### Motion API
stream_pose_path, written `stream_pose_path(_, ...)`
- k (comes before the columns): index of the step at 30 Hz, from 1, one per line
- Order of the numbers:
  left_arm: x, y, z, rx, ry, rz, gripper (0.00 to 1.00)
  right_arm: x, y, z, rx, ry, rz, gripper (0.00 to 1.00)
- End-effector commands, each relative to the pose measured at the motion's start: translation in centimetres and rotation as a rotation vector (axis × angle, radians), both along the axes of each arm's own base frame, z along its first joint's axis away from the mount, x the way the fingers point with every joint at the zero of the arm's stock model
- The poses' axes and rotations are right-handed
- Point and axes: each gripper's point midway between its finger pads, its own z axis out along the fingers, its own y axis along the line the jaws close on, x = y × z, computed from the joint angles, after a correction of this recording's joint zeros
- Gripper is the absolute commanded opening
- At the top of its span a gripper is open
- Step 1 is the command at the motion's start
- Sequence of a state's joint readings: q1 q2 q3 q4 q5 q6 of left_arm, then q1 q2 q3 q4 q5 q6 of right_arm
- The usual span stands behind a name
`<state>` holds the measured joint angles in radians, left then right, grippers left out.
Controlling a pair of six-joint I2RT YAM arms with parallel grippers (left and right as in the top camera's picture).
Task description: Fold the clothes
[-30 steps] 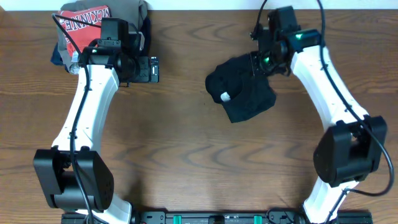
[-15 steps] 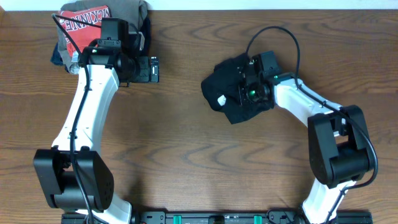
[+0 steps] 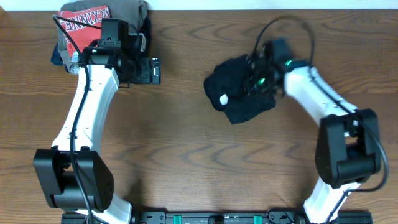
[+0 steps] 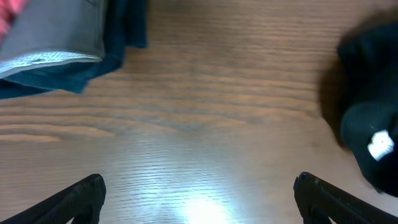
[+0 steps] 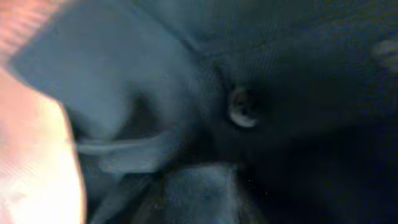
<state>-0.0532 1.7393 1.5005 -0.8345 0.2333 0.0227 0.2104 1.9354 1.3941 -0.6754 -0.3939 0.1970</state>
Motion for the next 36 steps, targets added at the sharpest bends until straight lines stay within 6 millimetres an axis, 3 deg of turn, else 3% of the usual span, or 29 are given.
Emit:
stream_pose_path(1, -0.4, -1.7, 0.1, -0.102, 0.023, -0.024, 0.98, 3.5, -2.5, 9.8, 0.032, -0.213, -0.041, 0.51)
stream_pose_path(4, -0.9, -2.3, -0.5, -0.142, 0.053, -0.015, 0.98, 4.4, -5.5, 13.8, -0.004, -0.287, -0.112, 0.70)
stream_pose_path(7, -1.6, -3.5, -1.8, -0.166, 0.093, -0.035, 0.98, 4.6, -8.1, 15.1, -0.044, -0.323, -0.177, 0.84)
stream_pose_path(14, -2.9, -9.2, -6.2, -0.213, 0.172, -0.119, 0.98, 4.3, -10.9, 13.2, -0.069, -0.259, -0.237, 0.93)
stream_pose_path(21, -2.1, -15.1, -9.1, -0.266, 0.182, -0.099, 0.98, 3.8, -12.1, 11.5, -0.084, -0.218, -0.261, 0.96)
stream_pose_path(29, -1.8, -17.8, -11.7, -0.317, 0.230, -0.002, 0.98, 3.5, -12.4, 10.5, -0.102, -0.199, -0.269, 0.98)
stream_pose_path(36, -2.1, -20.7, -14.1, -0.353, 0.256, -0.023, 0.98, 3.5, -12.6, 10.5, -0.112, -0.199, -0.274, 0.99)
